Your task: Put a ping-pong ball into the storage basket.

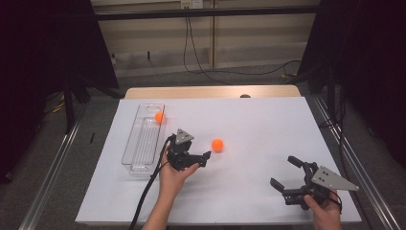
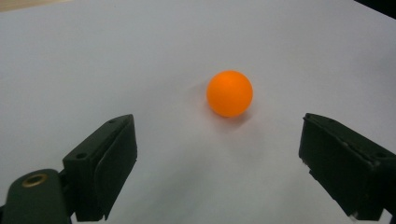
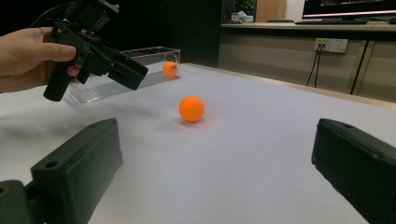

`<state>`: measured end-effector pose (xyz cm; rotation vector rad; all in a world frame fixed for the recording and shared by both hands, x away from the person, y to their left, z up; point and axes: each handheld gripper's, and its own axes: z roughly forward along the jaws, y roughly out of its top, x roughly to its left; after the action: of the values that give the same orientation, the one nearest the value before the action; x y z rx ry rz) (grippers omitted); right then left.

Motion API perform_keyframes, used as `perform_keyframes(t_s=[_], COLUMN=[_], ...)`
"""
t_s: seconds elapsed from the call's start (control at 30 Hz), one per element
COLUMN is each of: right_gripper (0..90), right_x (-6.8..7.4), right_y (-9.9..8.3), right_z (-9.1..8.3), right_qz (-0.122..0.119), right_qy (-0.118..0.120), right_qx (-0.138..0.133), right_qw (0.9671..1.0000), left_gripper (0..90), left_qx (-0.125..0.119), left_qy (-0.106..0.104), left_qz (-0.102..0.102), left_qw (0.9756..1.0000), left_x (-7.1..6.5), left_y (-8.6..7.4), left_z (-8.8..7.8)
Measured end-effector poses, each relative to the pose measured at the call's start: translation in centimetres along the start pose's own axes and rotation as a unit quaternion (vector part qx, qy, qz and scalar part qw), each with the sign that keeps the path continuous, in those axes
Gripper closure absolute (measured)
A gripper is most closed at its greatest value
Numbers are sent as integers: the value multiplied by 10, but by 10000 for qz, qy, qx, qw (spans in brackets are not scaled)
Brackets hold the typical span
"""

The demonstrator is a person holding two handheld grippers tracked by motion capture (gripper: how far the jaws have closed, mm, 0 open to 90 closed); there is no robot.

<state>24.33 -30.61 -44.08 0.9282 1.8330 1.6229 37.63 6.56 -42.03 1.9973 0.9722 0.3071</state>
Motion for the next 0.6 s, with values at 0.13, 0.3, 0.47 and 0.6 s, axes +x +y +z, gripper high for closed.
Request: perform_keyframes(t_s=[0.13,0.3,0.47,0.6], right_gripper=[12,12,12,12], right_x=[0,0,0,0], right_y=[0,0,0,0], right_z=[0,0,0,0], right_qz=[15,18,23,18], right_qy=[6,6,3,3], right_qx=[-5,-2,-3,4], right_qw=[10000,10000,10000,10000], left_gripper=[116,116,116,114], left_qx=[7,-11,-3,3], left_qy=[-16,-44,-57,-56], left_qz=[32,17,13,42], left_qw=[10000,10000,10000,10000], left_x=[-1,-3,-4,-5], left_y=[1,1,2,3], left_z=[2,6,9,12])
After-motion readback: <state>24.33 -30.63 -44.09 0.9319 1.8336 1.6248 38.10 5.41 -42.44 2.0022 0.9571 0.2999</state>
